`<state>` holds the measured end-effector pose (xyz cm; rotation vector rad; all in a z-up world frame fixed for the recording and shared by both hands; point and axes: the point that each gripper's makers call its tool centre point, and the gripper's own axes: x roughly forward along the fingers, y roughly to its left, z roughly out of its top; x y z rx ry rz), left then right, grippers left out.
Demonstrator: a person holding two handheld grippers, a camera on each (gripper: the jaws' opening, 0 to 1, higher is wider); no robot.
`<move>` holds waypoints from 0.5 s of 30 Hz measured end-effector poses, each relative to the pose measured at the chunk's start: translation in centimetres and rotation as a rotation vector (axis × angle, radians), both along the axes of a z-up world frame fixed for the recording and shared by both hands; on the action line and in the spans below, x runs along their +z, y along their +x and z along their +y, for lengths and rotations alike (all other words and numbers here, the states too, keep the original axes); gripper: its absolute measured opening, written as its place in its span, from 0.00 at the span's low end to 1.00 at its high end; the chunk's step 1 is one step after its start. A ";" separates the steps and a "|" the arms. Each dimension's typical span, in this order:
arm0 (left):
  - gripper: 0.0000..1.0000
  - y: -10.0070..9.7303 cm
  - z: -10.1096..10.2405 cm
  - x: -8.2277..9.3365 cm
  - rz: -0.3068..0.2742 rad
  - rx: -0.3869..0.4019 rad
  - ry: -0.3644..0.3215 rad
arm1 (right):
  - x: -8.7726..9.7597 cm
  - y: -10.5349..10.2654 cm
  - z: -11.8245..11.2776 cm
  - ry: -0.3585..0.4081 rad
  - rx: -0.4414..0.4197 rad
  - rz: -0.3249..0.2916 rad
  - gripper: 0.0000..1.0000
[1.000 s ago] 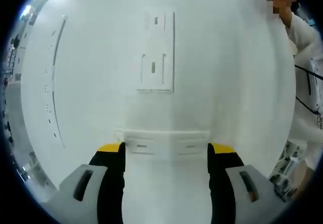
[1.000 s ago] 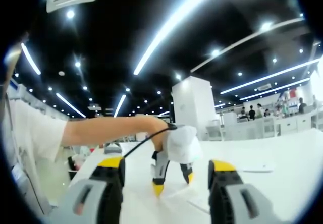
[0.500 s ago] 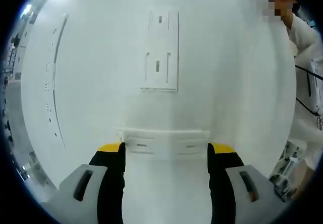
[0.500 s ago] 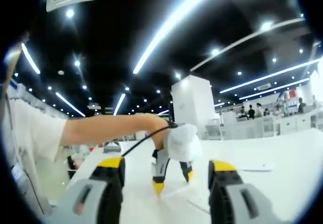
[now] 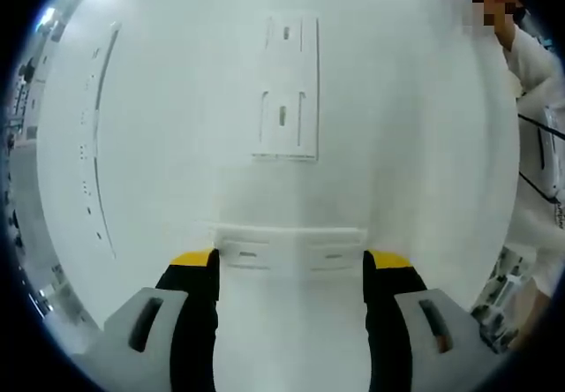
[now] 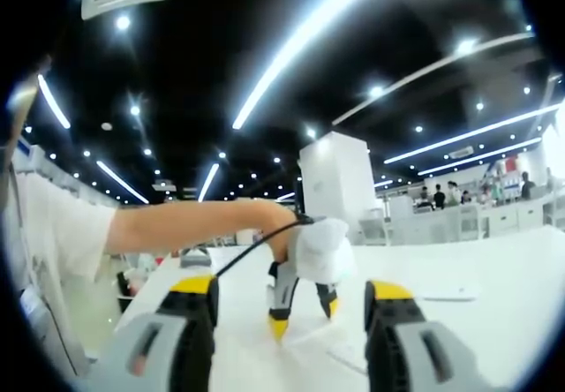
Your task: Locate the socket holder cover, grip the socket holder cover, clip it into the socket holder slot.
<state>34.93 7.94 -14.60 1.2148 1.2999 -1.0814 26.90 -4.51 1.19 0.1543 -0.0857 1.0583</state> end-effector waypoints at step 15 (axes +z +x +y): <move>0.65 0.4 0.0 0.0 0.004 0.005 0.006 | 0.0 0.0 -0.1 0.001 -0.002 -0.002 0.67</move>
